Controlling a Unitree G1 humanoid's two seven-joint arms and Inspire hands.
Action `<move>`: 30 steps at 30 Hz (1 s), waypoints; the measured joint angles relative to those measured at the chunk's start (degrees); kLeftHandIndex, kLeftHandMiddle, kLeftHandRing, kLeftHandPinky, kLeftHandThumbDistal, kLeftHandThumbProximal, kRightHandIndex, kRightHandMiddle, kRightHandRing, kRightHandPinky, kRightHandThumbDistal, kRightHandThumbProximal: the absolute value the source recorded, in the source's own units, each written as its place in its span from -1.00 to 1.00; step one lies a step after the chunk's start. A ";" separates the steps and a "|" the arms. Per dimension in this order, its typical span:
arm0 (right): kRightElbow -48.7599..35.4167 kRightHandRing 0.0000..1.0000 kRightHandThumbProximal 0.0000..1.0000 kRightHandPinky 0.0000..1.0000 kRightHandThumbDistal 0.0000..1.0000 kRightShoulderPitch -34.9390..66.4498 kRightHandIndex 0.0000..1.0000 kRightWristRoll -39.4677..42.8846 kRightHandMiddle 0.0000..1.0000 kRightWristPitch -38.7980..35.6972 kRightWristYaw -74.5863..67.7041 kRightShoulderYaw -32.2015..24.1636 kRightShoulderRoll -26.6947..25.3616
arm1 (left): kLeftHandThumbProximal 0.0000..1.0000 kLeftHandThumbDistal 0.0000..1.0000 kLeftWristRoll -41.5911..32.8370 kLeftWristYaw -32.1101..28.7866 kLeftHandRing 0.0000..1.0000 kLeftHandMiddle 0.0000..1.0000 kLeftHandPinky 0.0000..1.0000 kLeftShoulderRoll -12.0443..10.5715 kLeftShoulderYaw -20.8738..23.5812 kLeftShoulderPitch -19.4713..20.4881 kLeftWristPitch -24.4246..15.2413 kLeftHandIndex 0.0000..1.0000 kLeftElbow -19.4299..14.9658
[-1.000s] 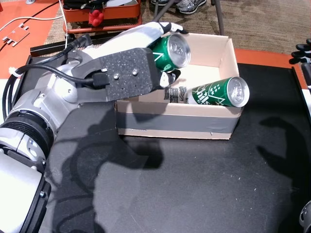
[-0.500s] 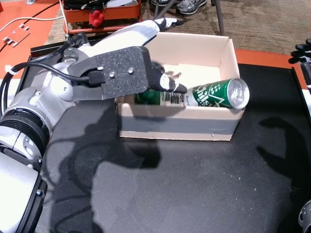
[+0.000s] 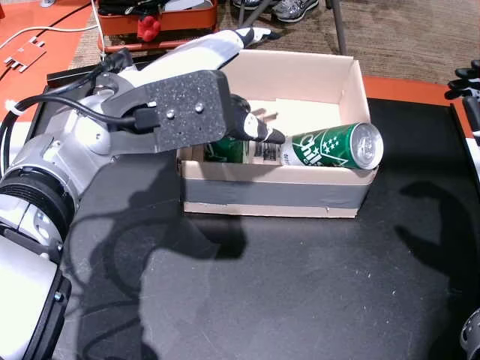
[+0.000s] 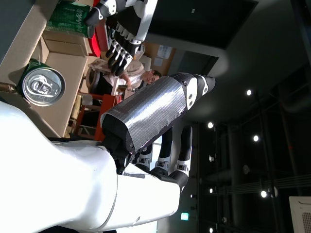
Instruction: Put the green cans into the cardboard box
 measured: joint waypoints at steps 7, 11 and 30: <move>0.12 0.03 -0.37 0.07 0.97 0.00 -0.16 -0.04 -0.11 0.23 -0.01 0.02 0.00 | -0.47 1.00 -6.01 -4.62 1.00 1.00 0.92 0.57 5.68 -0.05 -3.67 1.00 -0.19; 0.27 0.03 -0.40 0.07 0.97 0.00 -0.16 -0.65 -0.11 0.26 -0.38 0.02 0.00 | -0.39 1.00 -11.76 -9.26 1.00 1.00 0.95 0.54 10.29 0.34 -8.48 1.00 -0.90; 1.35 0.03 -0.33 0.08 0.97 -0.01 -0.15 -0.82 -0.10 1.85 0.57 -0.06 -0.47 | -0.03 0.72 -52.60 -46.47 1.00 1.00 0.90 -7.74 37.13 16.55 -23.22 1.00 -8.44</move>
